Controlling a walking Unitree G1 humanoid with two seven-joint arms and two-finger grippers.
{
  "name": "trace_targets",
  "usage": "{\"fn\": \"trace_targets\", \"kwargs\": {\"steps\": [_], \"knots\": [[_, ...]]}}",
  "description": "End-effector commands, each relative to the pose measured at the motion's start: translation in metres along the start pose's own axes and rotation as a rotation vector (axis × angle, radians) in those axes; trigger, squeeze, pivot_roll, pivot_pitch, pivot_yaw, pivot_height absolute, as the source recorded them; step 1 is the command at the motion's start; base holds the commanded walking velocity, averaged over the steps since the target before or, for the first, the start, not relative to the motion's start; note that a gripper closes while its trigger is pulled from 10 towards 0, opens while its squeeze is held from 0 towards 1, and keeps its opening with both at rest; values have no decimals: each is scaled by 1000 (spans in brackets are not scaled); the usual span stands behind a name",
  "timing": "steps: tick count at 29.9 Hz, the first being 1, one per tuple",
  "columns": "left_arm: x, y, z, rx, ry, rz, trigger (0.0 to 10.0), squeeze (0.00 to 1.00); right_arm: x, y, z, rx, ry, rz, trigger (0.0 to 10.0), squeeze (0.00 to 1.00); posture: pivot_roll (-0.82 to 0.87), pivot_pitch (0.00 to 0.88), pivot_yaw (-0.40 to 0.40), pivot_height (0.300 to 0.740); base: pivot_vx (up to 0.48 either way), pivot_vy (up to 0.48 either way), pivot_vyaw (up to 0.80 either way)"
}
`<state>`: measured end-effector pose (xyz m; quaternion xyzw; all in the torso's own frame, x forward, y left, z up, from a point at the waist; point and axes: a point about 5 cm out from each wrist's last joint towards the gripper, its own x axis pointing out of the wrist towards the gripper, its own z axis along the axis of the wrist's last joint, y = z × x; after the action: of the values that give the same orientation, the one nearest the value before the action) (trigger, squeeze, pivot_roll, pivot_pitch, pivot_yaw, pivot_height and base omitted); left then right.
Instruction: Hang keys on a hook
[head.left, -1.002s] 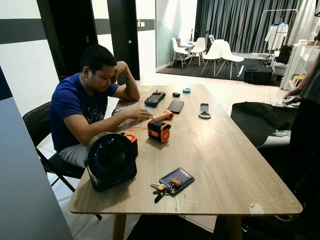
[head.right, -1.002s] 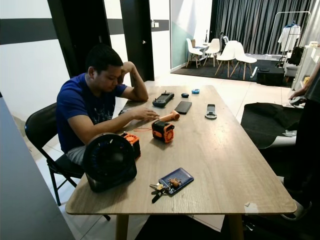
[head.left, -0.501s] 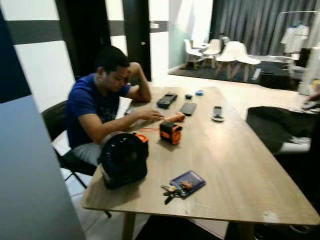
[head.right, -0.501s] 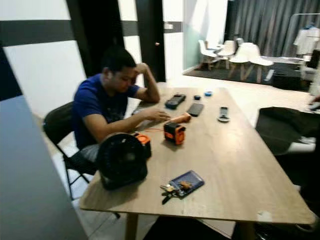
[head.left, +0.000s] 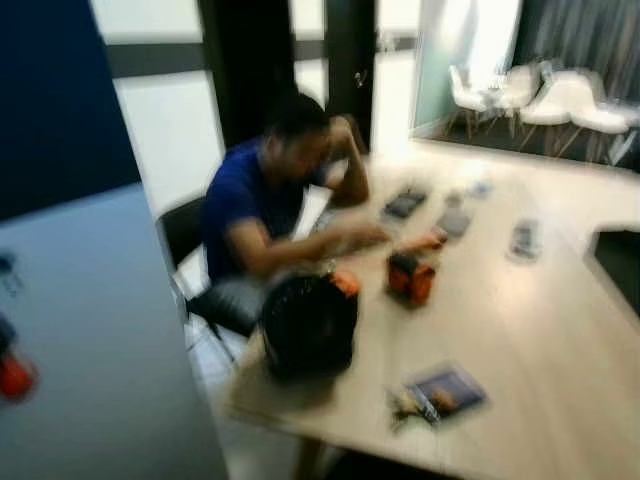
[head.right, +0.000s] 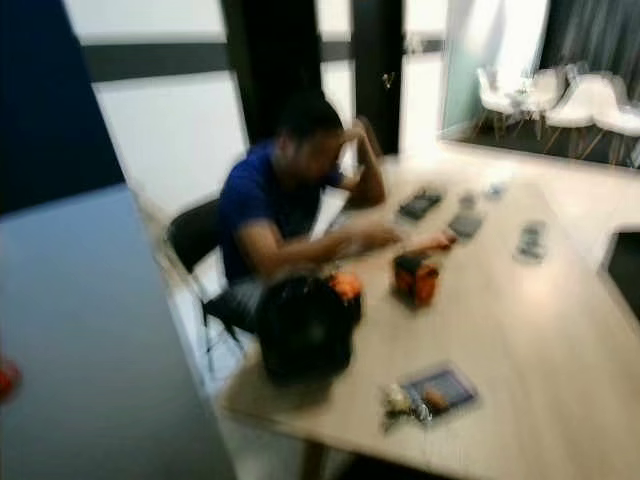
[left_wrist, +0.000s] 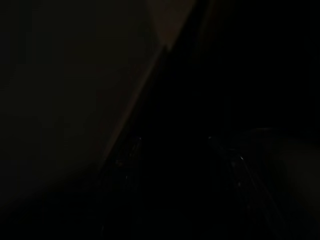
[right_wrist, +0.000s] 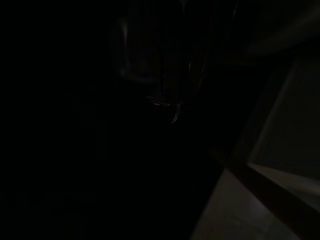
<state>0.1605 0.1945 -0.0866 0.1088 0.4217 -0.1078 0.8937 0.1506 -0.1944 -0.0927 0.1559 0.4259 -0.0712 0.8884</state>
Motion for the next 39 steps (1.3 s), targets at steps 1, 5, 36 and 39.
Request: {"fn": "trace_targets", "kwargs": {"steps": [1, 5, 36, 39], "knots": [[-3, 4, -8, 2, 27, 10, 10000, 0, 1, 8, -4, 9, 8, 20, 10000, 0, 77, 14, 30, 740, 0, 0, 800], [-4, 4, -9, 1, 27, 11, 10000, 0, 1, 8, -4, 5, 9, 22, 10000, 0, 79, 14, 29, 740, 0, 0, 800], [-5, 4, -13, -23, 50, 16, 10000, 0, 1, 8, -4, -5, 12, 28, 10000, 0, 79, 18, 25, 740, 0, 0, 800], [-5, 5, -13, -23, 51, 17, 10000, 0, 1, 8, -5, -5, 13, 28, 10000, 0, 80, 15, 24, 740, 0, 0, 800]]}}
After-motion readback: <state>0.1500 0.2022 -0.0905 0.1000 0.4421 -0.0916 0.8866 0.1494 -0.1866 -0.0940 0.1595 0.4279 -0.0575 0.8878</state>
